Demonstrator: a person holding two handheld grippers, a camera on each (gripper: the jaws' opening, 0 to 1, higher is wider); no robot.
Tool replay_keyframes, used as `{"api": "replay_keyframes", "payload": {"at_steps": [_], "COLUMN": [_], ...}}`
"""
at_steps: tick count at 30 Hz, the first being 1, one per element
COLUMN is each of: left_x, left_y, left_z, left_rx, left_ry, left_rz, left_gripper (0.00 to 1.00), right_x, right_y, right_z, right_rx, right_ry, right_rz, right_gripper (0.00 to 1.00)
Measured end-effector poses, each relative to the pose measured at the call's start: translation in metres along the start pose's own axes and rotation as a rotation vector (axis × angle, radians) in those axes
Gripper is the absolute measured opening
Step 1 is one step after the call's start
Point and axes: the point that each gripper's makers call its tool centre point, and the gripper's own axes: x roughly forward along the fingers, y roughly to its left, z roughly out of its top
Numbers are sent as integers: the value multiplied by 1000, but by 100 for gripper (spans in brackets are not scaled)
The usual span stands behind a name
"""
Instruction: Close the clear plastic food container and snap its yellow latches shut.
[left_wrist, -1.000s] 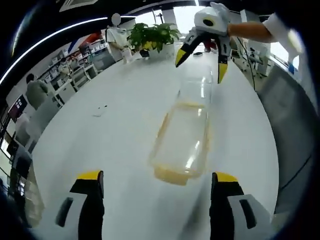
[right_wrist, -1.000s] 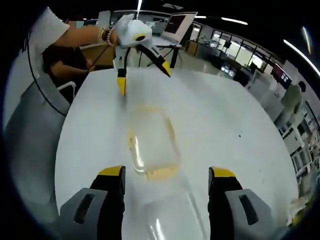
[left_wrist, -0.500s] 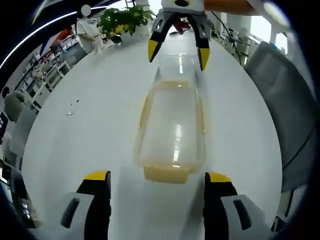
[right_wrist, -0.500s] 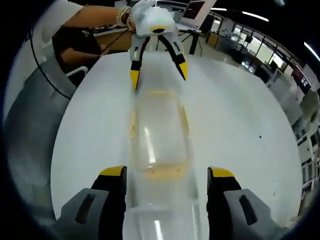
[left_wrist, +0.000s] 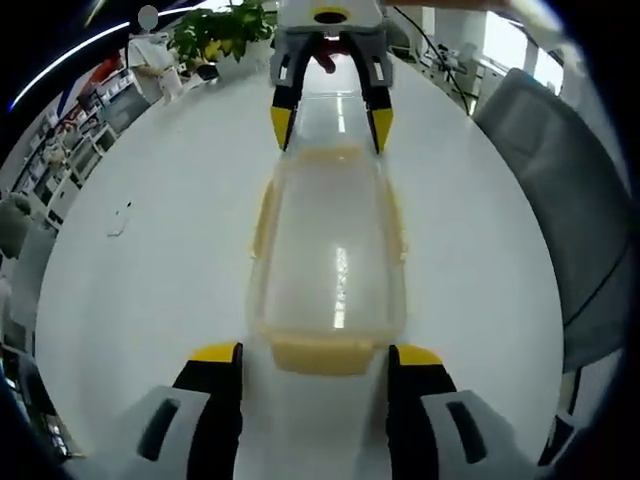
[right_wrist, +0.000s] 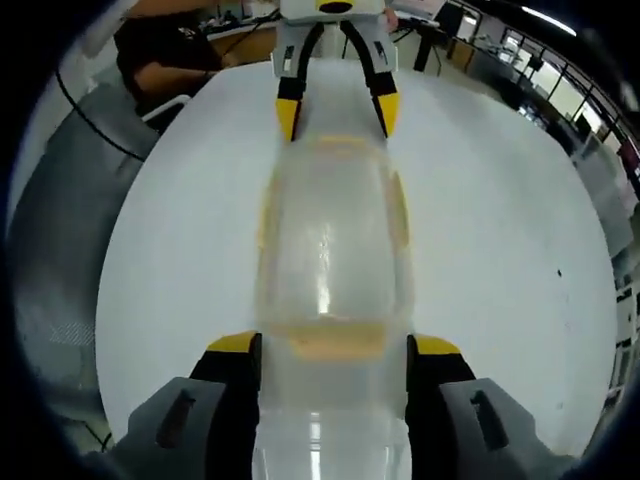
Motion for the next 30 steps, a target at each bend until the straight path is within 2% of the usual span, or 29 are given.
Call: {"api": "replay_keyframes", "payload": {"at_steps": [5,7,12,18,19,30], "left_x": [4,5,6,7,7,7], "left_y": [-1,-4,-4,-5,-8,-2], "left_z": [-5,-5,-5,-8,-9,-11], "left_rx": [-8,-17,-11,-38,-66,-53], "left_ry": [19,19,13,12,16,19], "left_rz": [-24,-38,-45,-80,-94,-94], "left_gripper": [46,42,40,35,34,34], "right_x": [3,5,7,6,7,7], "right_y": [0,0,3,4,4,4], "right_z": [2,0,-2,-2,-2,0], "right_rx": [-7,-13,14,-15,-20,-37], "right_ry": [9,24,40,49,50,80], "right_rz": [16,16,32,36,39,49], "right_gripper": [48,48,44,42,42,43]}}
